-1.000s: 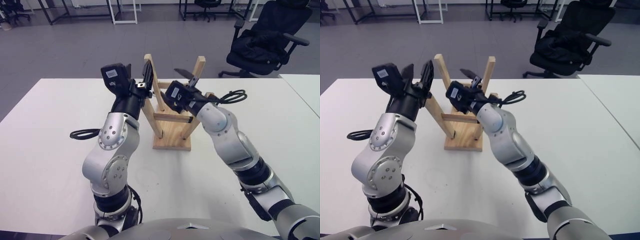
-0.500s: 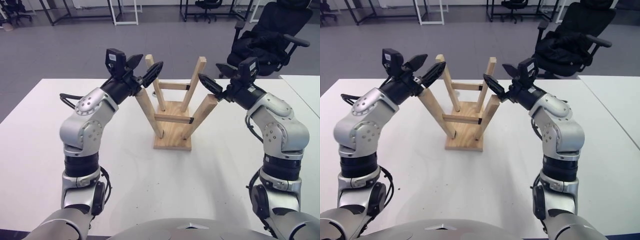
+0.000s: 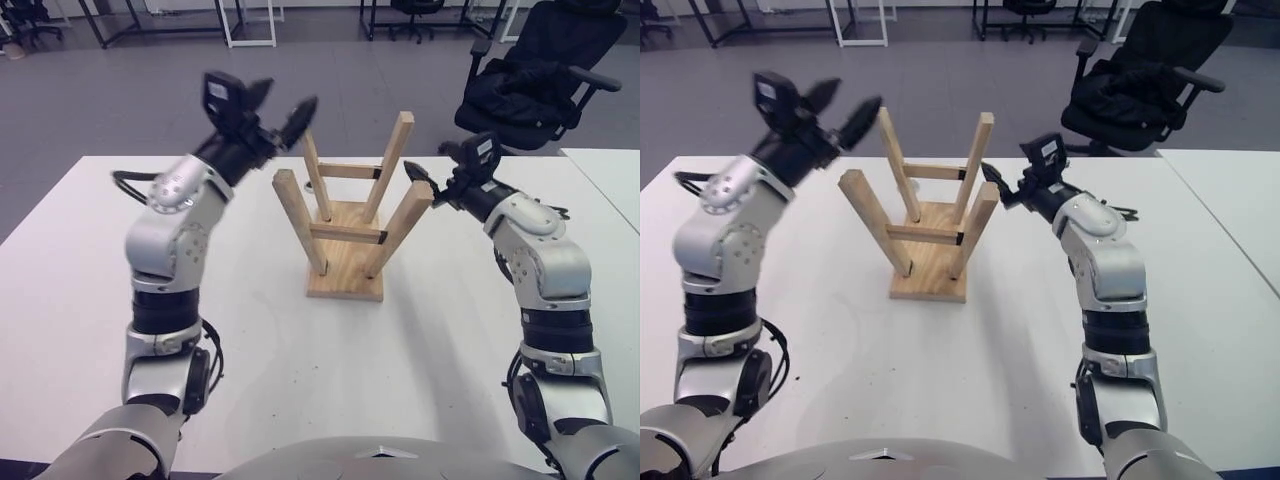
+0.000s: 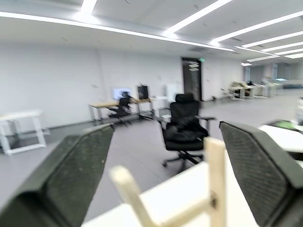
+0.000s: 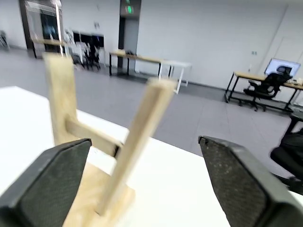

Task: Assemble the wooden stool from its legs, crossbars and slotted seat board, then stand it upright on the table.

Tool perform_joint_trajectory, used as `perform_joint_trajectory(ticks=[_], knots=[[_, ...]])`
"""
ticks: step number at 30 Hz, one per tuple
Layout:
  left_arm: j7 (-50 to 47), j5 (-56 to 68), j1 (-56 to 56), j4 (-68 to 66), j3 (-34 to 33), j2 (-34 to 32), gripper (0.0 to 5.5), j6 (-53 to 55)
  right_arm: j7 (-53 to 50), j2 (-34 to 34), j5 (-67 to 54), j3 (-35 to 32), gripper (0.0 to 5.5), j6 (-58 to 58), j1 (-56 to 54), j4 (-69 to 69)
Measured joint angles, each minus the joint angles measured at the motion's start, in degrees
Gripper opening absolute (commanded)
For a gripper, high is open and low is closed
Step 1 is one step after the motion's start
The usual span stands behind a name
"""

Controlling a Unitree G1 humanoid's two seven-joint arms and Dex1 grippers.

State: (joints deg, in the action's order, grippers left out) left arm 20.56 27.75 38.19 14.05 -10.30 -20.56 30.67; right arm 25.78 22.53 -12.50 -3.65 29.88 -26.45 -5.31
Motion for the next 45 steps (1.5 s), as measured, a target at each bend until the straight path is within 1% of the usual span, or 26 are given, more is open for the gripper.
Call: perform_joint_trajectory(ticks=[3, 6, 9, 11, 14, 15, 16, 18, 19, 20, 22, 23, 25, 26, 28, 31, 33, 36, 38, 40, 42, 44, 45], knots=[[-1.78, 2.48, -0.10, 3.46, -4.49, -1.12, 4.09, 1.36, 1.28, 0.04, 1.70, 2.99, 4.23, -3.50, 1.48, -0.15], [-3.71, 3.18, -6.24, 6.44, -5.85, -1.02, 4.09, 2.68, 3.85, 0.74, 2.11, 5.25, 4.23, -5.80, 3.58, -1.29], [-5.89, 1.89, -14.53, 9.29, -6.03, -0.98, 4.09, 3.85, 9.81, 4.11, 3.68, 10.91, 4.23, -8.61, 6.59, -8.88], [-6.90, 0.67, -19.66, 10.81, -7.40, -1.33, 4.09, 3.81, 14.89, 4.52, 1.19, 14.72, 4.23, -8.95, 6.95, -16.69], [-9.11, -2.87, -24.94, 8.69, -8.68, -1.04, 4.09, 0.98, 16.59, 3.57, -1.31, 16.39, 4.23, -7.51, 5.08, -21.56], [-10.03, -3.50, -27.22, 8.40, -9.08, -0.26, 4.09, 0.97, 15.68, 3.55, -1.75, 14.65, 4.23, -6.51, 2.54, -21.61], [-10.30, -3.64, -28.35, 8.68, -9.69, -0.16, 4.09, 0.75, 14.30, 3.77, -3.09, 11.43, 4.23, -5.12, -0.35, -21.05], [-10.63, -4.14, -31.68, 9.72, -11.57, -0.38, 4.09, 0.10, 10.56, 5.32, -7.74, 0.77, 4.23, -1.43, -8.80, -19.66], [-10.65, -4.95, -34.68, 10.69, -12.03, -0.54, 4.09, 0.13, 8.96, 6.47, -9.87, -3.85, 4.23, -0.44, -12.68, -17.84], [-10.54, -5.53, -37.52, 11.67, -12.09, -0.60, 4.09, 0.31, 7.71, 7.70, -10.26, -6.90, 4.23, 0.14, -15.29, -15.51], [-9.88, -5.98, -44.68, 14.38, -11.14, -0.60, 4.09, 1.79, 6.56, 12.53, -5.90, -8.15, 4.23, -1.00, -16.46, -8.33], [-9.16, -6.08, -47.96, 16.27, -9.59, -0.65, 4.09, 2.44, 6.35, 13.89, -3.17, -6.95, 4.23, -2.11, -15.85, -3.88], [-7.06, -7.41, -54.11, 18.89, -5.37, -1.56, 4.09, 4.15, 6.04, 14.20, 1.53, -3.09, 4.23, -5.06, -13.24, 5.22], [-5.84, -8.84, -58.26, 18.99, -2.76, -3.31, 4.09, 5.63, 5.82, 12.89, 3.71, -0.96, 4.23, -6.72, -11.85, 11.74], [-4.71, -10.69, -62.02, 18.71, -0.02, -5.33, 4.09, 7.40, 6.65, 9.79, 5.92, 2.62, 4.23, -11.75, -11.39, 21.97], [-3.64, -12.05, -62.21, 18.70, 1.89, -6.40, 4.09, 8.44, 15.45, 5.67, 5.19, 6.22, 4.23, -22.55, -11.40, 29.65], [-2.87, -12.43, -62.18, 18.66, 3.98, -6.94, 4.09, 9.42, 20.63, 5.66, 4.15, 6.78, 4.23, -26.91, -10.80, 31.27], [-1.44, -12.46, -58.67, 16.46, 8.23, -6.08, 4.09, 9.31, 30.45, 6.98, -0.85, 6.63, 4.23, -27.73, -5.63, 26.03], [-1.18, -13.53, -54.40, 10.15, 9.98, -4.68, 4.09, 5.61, 36.02, 9.83, -3.74, 6.49, 4.23, -26.50, -0.63, 19.28], [-1.16, -15.00, -50.91, 4.01, 10.73, -4.33, 4.09, 1.72, 38.38, 12.60, -5.84, 6.31, 4.23, -23.02, 4.10, 11.71], [-0.96, -16.37, -48.33, -0.58, 10.89, -4.40, 4.09, -1.74, 38.66, 13.54, -7.97, 6.28, 4.23, -19.53, 7.60, 3.58], [-0.55, -16.86, -47.00, -2.76, 11.03, -4.51, 4.09, -3.89, 35.92, 13.37, -6.75, 6.25, 4.23, -19.46, 8.81, 1.29], [-0.02, -16.84, -46.84, -2.81, 10.95, -4.59, 4.09, -4.18, 32.36, 13.45, -3.72, 6.05, 4.23, -20.13, 9.56, 2.57]])
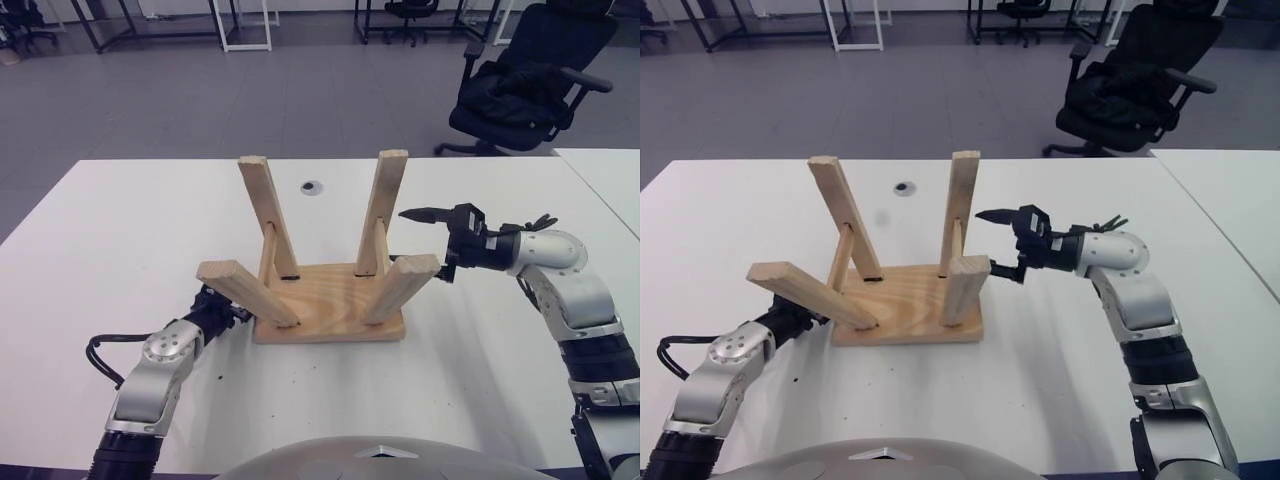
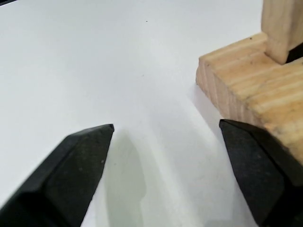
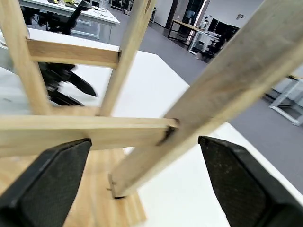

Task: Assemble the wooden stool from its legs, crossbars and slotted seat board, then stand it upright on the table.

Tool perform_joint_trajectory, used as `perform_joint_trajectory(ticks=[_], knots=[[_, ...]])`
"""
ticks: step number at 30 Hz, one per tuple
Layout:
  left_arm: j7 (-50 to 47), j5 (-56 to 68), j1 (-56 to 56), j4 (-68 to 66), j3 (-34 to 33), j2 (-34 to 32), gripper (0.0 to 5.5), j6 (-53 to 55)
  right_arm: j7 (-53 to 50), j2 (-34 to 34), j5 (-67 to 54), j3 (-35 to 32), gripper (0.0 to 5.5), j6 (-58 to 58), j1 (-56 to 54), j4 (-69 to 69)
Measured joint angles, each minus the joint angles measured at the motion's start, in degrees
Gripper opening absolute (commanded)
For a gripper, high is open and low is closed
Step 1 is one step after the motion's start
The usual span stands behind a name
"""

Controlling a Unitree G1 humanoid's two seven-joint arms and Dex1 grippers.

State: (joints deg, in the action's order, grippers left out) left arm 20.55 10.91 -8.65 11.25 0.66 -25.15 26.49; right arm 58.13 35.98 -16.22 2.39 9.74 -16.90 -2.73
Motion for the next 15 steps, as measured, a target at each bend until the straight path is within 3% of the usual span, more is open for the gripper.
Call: perform_joint_trajectory(ticks=[6, 15], knots=[[3.42, 0.00, -6.47, 3.19, -4.86, -4.68, 4.09, -2.73, -10.17, 0.02, 7.07, -2.87, 4.23, -3.76, 9.56, 4.22], [7.21, -1.89, -12.46, 8.29, 0.60, -7.58, 4.09, -6.09, -19.21, -0.39, 16.77, 2.48, 4.23, -4.85, 25.89, -4.59]])
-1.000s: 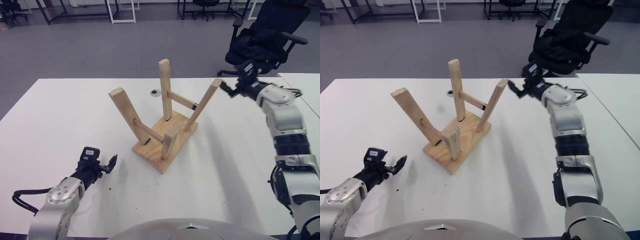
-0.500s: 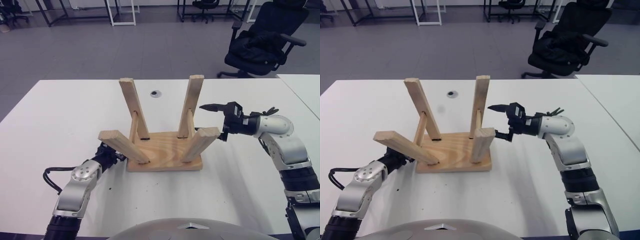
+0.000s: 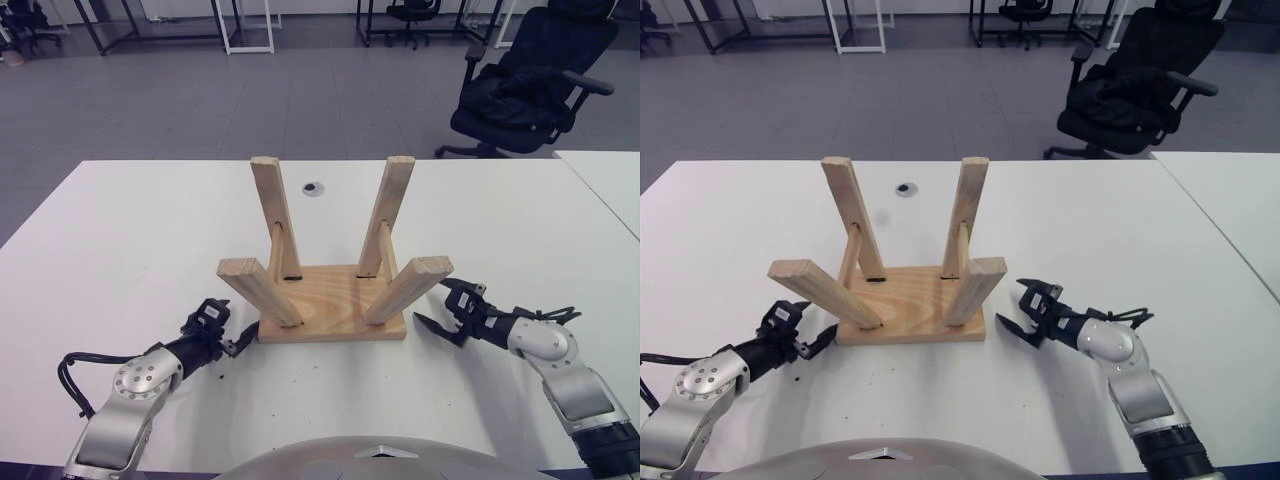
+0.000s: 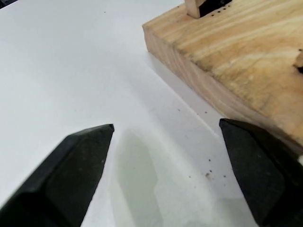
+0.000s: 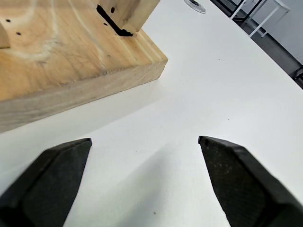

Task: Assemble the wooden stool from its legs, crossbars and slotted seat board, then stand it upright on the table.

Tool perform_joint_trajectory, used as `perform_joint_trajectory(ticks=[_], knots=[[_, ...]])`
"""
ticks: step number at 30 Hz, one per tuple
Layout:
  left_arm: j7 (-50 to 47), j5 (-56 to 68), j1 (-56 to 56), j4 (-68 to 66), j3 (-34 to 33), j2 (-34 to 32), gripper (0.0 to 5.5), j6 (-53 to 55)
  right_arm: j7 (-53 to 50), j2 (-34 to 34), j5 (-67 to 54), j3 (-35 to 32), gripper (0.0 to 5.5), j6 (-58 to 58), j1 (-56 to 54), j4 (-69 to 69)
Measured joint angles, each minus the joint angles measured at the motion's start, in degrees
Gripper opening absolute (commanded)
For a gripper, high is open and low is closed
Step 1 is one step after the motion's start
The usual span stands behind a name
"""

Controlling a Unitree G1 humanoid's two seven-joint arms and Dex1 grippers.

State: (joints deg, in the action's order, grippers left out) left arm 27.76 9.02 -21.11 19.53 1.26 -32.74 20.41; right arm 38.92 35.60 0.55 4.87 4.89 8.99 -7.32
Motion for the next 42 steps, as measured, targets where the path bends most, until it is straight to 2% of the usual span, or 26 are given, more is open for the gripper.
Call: perform_joint_trajectory(ticks=[3, 7, 9, 12, 15, 17, 23, 25, 30, 35, 38, 42], knots=[[-1.09, -0.70, 0.29, -0.53, -0.14, -0.03, 4.09, -0.94, -2.30, -0.28, 0.11, -0.34, 4.23, 0.67, 0.31, -0.03], [-0.65, 2.05, 9.79, -7.46, -8.86, -3.08, 4.09, 3.02, -4.54, -0.74, 0.43, -1.02, 4.23, 0.94, -2.11, 2.74], [-0.59, 7.57, 22.56, -12.02, -13.30, -3.10, 4.09, 3.09, -5.02, -1.12, 0.44, -0.80, 4.23, -0.28, -3.25, 3.88], [1.42, 20.38, 44.52, -18.46, -17.68, 0.73, 4.09, 5.64, -5.70, -3.14, -0.31, -0.55, 4.23, -1.52, -6.32, 6.95], [3.36, 29.72, 65.29, -26.04, -19.05, 4.43, 4.09, 9.28, -6.65, -4.69, 0.04, 0.14, 4.23, -3.66, -10.83, 12.66], [4.66, 30.97, 72.46, -28.10, -18.60, 4.56, 4.09, 10.18, -7.29, -4.97, 0.95, 0.98, 4.23, -5.25, -11.18, 13.83], [6.41, 30.63, 75.38, -32.97, -12.51, 5.63, 4.09, 19.01, -8.19, -5.55, 2.09, 2.45, 4.23, -7.32, -11.82, 15.08], [8.40, 29.23, 71.91, -32.93, -8.74, 6.29, 4.09, 21.13, -8.25, -5.56, 2.19, 2.86, 4.23, -7.61, -12.07, 15.37], [11.95, 26.75, 64.44, -24.79, -3.40, 3.19, 4.09, 14.97, -8.84, -5.73, 2.49, 3.23, 4.23, -8.75, -12.39, 15.66], [12.35, 23.77, 66.17, -30.11, -1.45, 3.24, 4.09, 11.42, -9.61, -5.87, 4.07, 4.29, 4.23, -9.21, -13.32, 17.42], [9.94, 22.23, 71.47, -36.86, -2.90, 5.41, 4.09, 12.85, -9.84, -5.97, 4.43, 4.67, 4.23, -9.34, -14.00, 17.96], [5.92, 28.62, 80.76, -38.12, -13.74, 5.12, 4.09, 16.86, -10.35, -6.13, 4.44, 4.78, 4.23, -9.80, -13.97, 17.88]])
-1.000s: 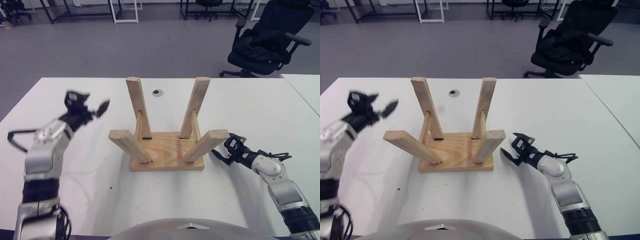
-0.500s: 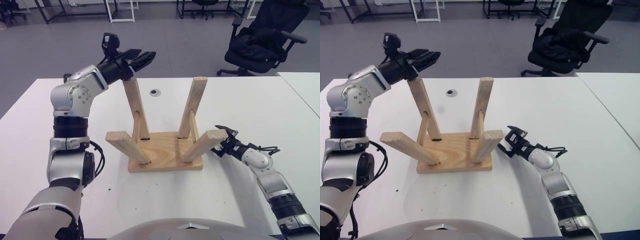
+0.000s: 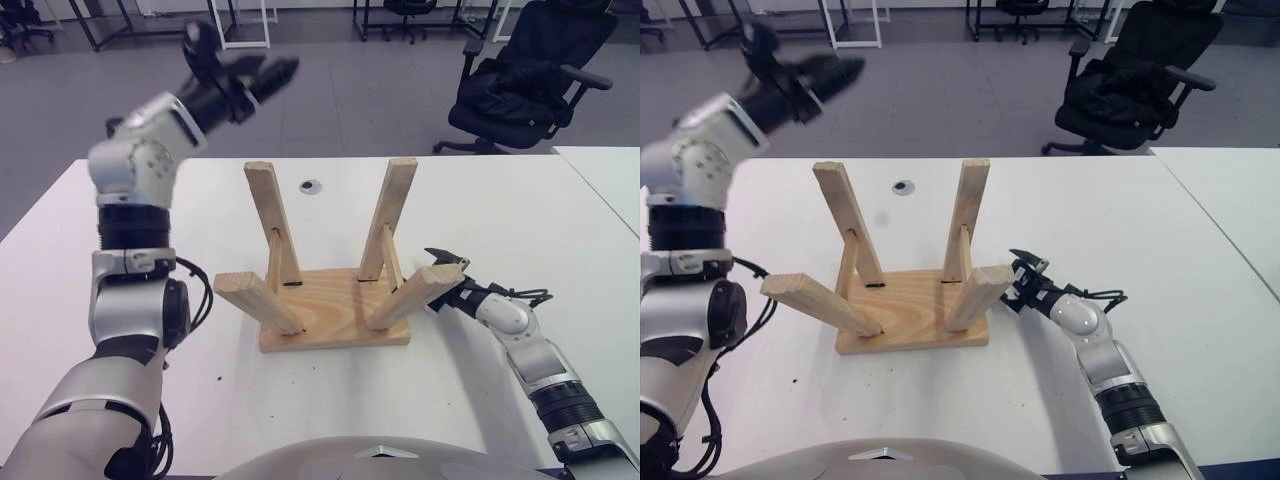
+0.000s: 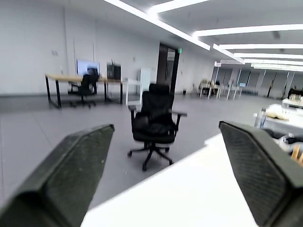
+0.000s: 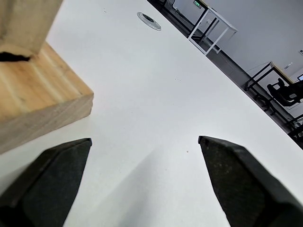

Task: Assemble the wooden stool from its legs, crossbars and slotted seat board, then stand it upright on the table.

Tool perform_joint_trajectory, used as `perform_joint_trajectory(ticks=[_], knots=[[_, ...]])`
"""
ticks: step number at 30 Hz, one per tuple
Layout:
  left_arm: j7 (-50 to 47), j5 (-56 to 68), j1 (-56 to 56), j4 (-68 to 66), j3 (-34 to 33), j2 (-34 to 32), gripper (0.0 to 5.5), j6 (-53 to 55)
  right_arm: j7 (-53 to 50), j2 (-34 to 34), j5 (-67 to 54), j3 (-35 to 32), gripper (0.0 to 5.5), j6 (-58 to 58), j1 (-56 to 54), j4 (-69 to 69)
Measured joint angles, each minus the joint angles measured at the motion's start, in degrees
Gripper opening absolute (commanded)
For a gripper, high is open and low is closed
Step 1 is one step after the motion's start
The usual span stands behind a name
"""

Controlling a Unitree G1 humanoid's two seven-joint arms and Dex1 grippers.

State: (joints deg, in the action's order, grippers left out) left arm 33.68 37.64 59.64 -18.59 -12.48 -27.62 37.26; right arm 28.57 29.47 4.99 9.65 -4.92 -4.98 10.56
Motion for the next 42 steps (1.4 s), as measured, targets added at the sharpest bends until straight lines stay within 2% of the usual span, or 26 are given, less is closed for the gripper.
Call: perform_joint_trajectory(ticks=[2, 4, 7, 9, 10, 12, 14, 15, 18, 23, 28, 37, 42], knots=[[-0.67, 1.87, 0.13, 3.34, -3.82, -3.02, 4.09, 2.53, -0.56, -0.05, -0.01, -0.12, 4.23, -0.31, 0.44, 0.00], [-0.95, 2.59, -5.47, 10.14, -7.24, -7.56, 4.09, 5.13, -0.65, -0.11, -0.39, -0.90, 4.23, -0.22, 1.27, -0.57], [-0.36, -1.25, -26.42, 19.15, -10.64, -10.50, 4.09, 2.72, 0.90, 0.25, -3.30, -3.00, 4.23, -0.03, 4.34, -3.80], [-0.08, -2.98, -42.11, 24.47, -13.23, -8.21, 4.09, -1.54, 2.82, 0.75, -6.19, -4.80, 4.23, -0.23, 7.27, -6.18], [-0.03, -4.82, -53.35, 27.15, -13.76, -4.99, 4.09, -4.98, 4.50, 1.68, -8.11, -5.65, 4.23, -0.37, 9.75, -7.95], [0.14, -9.75, -68.81, 29.48, -12.01, -0.93, 4.09, -11.98, 6.82, 3.25, -10.24, -6.91, 4.23, -0.79, 13.52, -10.34], [1.54, -20.59, -86.51, 30.24, -3.64, 0.80, 4.09, -25.70, 10.11, 6.49, -11.49, -7.73, 4.23, -2.16, 17.88, -13.06], [2.80, -22.73, -91.02, 31.73, -0.61, 0.76, 4.09, -31.59, 12.47, 8.67, -11.67, -8.11, 4.23, -2.43, 20.74, -15.01], [3.64, -23.74, -93.42, 33.46, 1.51, 0.82, 4.09, -33.00, 15.39, 10.60, -12.51, -8.18, 4.23, -1.19, 25.40, -19.31], [2.07, -25.34, -90.11, 34.29, 6.93, 2.20, 4.09, -31.72, 11.97, 7.90, -10.10, -5.70, 4.23, 4.80, 23.41, -22.52], [-2.08, -26.62, -88.03, 32.45, 6.65, 3.65, 4.09, -32.94, 7.97, 7.41, -8.93, -7.27, 4.23, 4.70, 22.70, -20.38], [-6.55, -29.30, -83.50, 29.79, 9.31, 5.84, 4.09, -33.79, 7.13, 1.83, -9.56, -3.31, 4.23, 7.80, 20.39, -20.80], [-8.45, -29.31, -84.39, 31.64, 10.35, 6.28, 4.09, -31.69, 7.20, 1.86, -9.98, -2.94, 4.23, 10.74, 20.36, -22.55]])
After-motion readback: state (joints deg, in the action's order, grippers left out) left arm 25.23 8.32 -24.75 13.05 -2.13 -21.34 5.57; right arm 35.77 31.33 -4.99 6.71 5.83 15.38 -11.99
